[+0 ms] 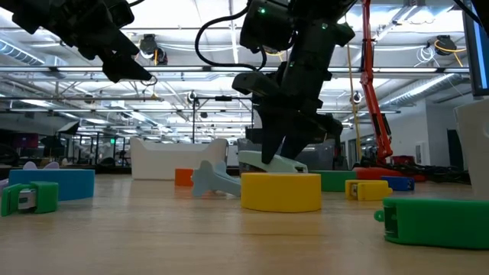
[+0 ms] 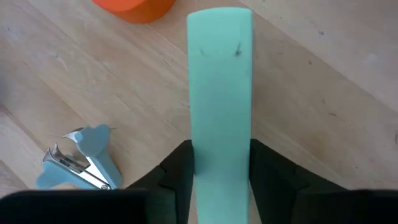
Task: Pick and place Stapler, Stapler remover, tape
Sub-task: Put the light green stapler into the black bin
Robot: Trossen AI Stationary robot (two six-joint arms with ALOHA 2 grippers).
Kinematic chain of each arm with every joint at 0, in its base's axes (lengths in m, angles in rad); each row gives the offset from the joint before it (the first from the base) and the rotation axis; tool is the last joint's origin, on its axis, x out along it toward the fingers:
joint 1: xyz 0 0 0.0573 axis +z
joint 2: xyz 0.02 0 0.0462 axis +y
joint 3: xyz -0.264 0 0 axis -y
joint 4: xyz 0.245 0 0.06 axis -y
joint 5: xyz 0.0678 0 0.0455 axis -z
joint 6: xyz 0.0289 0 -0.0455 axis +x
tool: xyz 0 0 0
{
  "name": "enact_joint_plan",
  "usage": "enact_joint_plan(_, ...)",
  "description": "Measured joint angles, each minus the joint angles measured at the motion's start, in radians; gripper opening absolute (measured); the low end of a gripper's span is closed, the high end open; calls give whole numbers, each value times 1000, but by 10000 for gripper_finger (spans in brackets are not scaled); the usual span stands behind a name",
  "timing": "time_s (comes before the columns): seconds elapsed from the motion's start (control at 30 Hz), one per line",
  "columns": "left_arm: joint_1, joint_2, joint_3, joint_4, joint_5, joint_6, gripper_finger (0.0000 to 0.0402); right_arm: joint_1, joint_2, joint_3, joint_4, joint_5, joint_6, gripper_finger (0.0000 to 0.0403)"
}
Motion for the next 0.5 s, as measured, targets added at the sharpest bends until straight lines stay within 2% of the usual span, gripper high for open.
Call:
enact_joint_plan(0.23,0,0,0,0,0,0,333,-20,-42,-2,4,-47,-11,117)
enact_joint_plan(0.5,0,0,0,0,0,5,333,-44,-230,-2,-23,-92,-93,117)
